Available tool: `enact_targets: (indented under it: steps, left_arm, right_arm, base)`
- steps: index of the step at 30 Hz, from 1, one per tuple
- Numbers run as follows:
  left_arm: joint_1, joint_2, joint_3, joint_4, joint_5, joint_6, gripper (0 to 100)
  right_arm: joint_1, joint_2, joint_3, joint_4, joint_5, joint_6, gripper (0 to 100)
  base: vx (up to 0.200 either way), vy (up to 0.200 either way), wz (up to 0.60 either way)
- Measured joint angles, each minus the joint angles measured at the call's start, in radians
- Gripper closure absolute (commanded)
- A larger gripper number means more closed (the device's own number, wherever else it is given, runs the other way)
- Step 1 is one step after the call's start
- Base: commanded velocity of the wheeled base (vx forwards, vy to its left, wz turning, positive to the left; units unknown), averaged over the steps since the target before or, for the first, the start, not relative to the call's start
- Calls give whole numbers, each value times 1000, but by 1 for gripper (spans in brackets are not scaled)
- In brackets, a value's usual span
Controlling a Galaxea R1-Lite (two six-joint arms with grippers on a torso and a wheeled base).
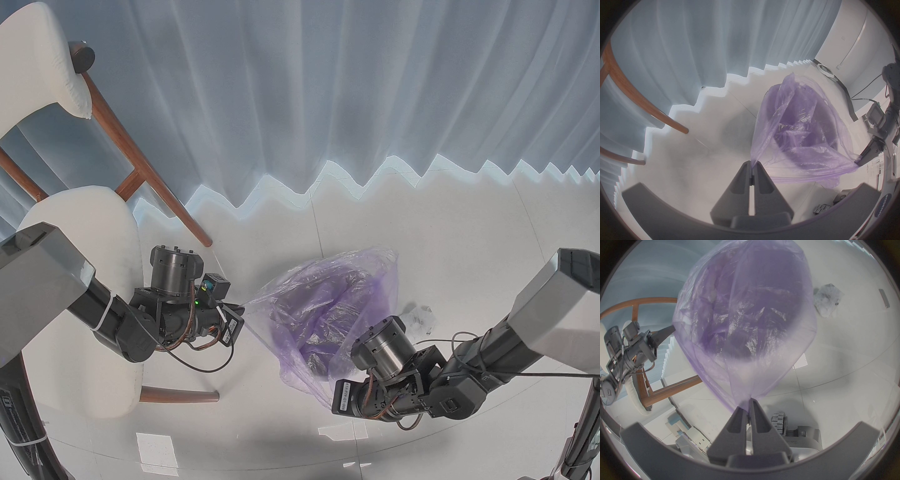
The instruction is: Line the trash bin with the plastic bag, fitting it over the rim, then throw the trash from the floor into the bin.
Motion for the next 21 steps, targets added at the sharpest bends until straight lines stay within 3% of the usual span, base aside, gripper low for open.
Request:
enact_targets:
  steps: [13,21]
  left_arm:
    - [37,34,-43,2,2,46,100]
    - [42,37,-44,4,63,76,100]
  right_arm:
    - [50,92,-72,-36,-33,5,100]
    - [70,141,-113,-35,-47,5,100]
  base:
    - [0,0,0]
    - [0,0,0]
